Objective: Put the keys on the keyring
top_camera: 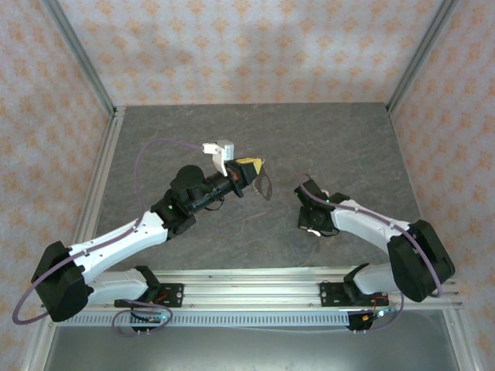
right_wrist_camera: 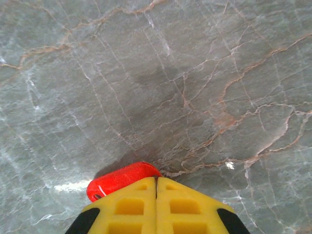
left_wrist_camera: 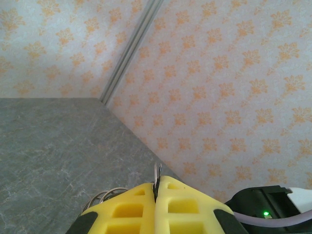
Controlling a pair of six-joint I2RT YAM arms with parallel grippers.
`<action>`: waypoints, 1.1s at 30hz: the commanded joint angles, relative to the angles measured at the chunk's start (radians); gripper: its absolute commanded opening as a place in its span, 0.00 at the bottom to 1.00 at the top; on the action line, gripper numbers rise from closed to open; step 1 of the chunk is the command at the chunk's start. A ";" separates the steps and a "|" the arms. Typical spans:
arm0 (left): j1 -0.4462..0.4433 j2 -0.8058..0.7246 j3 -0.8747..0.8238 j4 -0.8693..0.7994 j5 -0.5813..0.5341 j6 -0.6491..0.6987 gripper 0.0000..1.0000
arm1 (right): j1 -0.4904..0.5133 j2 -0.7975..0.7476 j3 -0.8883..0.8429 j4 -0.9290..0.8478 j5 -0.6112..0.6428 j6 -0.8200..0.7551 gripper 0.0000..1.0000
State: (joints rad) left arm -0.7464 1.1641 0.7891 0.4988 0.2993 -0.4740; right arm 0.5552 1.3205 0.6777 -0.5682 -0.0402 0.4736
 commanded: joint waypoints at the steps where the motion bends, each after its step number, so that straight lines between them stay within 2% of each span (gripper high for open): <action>1: 0.002 -0.012 0.038 0.046 0.012 -0.002 0.00 | -0.010 -0.076 0.060 -0.043 0.025 0.001 0.00; 10: 0.002 -0.001 0.073 0.004 0.021 0.020 0.00 | -0.070 -0.229 0.195 0.010 -0.125 -0.012 0.00; 13: 0.002 0.004 0.087 -0.007 0.021 0.023 0.00 | -0.096 -0.185 0.258 -0.060 -0.122 -0.061 0.00; 15: 0.002 0.008 0.095 -0.012 0.023 0.022 0.00 | -0.119 -0.188 0.227 0.005 -0.194 -0.067 0.00; 21: 0.002 0.006 0.121 -0.052 0.014 0.027 0.00 | -0.135 -0.106 0.191 0.030 -0.228 -0.060 0.00; 33: 0.001 0.005 0.133 -0.098 0.014 0.042 0.00 | -0.114 0.062 0.039 0.202 -0.259 0.072 0.00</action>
State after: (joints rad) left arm -0.7464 1.1683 0.8894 0.3958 0.3065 -0.4614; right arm 0.4294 1.3624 0.7235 -0.4301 -0.2901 0.5056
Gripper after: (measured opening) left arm 0.048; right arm 0.044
